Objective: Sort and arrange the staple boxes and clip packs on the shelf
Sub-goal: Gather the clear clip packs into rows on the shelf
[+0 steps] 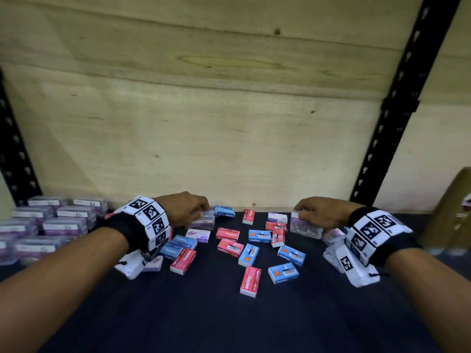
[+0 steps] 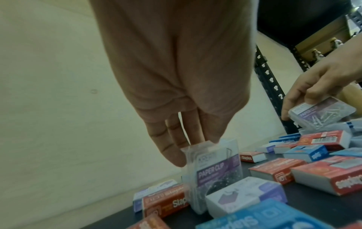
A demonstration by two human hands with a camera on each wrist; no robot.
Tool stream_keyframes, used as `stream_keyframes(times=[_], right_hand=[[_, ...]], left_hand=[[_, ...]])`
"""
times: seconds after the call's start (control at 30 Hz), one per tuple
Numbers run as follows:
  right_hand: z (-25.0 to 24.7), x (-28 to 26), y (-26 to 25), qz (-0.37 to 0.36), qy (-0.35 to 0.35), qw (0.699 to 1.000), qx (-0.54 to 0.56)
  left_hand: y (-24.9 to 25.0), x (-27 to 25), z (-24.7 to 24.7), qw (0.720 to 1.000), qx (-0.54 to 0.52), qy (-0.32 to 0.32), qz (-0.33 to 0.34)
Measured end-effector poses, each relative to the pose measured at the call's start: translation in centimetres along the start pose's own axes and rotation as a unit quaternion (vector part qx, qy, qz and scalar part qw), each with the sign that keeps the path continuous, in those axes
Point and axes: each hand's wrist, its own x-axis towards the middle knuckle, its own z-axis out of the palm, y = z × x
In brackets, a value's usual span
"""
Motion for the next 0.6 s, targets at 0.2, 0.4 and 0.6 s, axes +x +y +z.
stream_keyframes(times=[0.2,0.4,0.6], right_hand=[[0.4,0.6,-0.3,0.001,-0.023,0.997,0.071],[0.4,0.9,-1.3,-0.026,-0.029,0.996,0.078],[0.2,1.1,-2.7,-0.061,-0.016,0.995,0.083]], left_hand=[[-0.6,0.3,0.0,1.000,0.001,0.007,-0.013],[-0.8,0.5,0.0,0.999,-0.007,-0.025,-0.021],[-1.7,-0.3,-0.2,0.999,-0.045,0.010,-0.003]])
